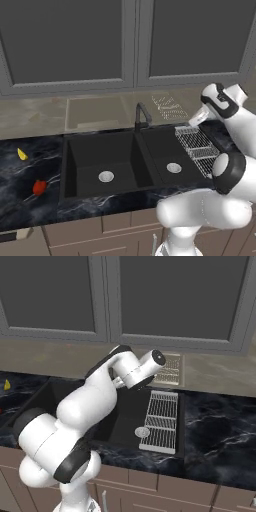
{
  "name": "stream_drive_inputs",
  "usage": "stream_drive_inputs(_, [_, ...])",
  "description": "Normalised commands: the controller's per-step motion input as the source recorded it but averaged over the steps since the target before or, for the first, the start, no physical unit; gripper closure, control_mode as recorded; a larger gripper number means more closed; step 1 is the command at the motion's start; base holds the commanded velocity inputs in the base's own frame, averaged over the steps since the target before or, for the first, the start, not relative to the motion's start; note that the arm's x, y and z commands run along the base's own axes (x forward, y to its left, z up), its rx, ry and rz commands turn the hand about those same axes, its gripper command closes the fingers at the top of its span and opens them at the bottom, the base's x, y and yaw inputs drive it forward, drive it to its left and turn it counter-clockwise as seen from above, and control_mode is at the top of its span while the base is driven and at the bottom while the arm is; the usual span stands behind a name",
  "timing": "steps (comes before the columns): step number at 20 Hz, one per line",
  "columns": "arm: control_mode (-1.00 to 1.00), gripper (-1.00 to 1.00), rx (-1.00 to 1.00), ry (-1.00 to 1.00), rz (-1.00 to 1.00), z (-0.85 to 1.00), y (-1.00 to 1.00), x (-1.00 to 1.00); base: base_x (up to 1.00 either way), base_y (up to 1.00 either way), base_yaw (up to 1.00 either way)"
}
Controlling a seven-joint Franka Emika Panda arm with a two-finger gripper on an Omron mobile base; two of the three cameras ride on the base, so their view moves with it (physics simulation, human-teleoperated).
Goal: Turn on the sink faucet. Then move the bell pepper from the counter to the sink. Turn off the sink. Move the vegetable from the sink to the pot next to the stove. Finally move the pot to the rear left burner.
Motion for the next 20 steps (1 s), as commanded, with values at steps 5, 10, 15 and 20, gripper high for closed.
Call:
stream_drive_inputs(5, [-1.00,-1.00,0.00,-0.06,0.10,-0.21,0.01,0.36,0.00,0.00,0.00])
stream_drive_inputs(10, [-1.00,-1.00,0.00,-0.11,0.05,-0.20,0.01,0.39,0.00,0.00,0.00])
stream_drive_inputs(15, [-1.00,-1.00,0.00,-0.13,0.03,-0.16,0.01,0.39,0.00,0.00,0.00])
stream_drive_inputs(20, [-1.00,-1.00,0.00,-0.07,0.01,-0.13,0.09,0.37,0.00,0.00,0.00])
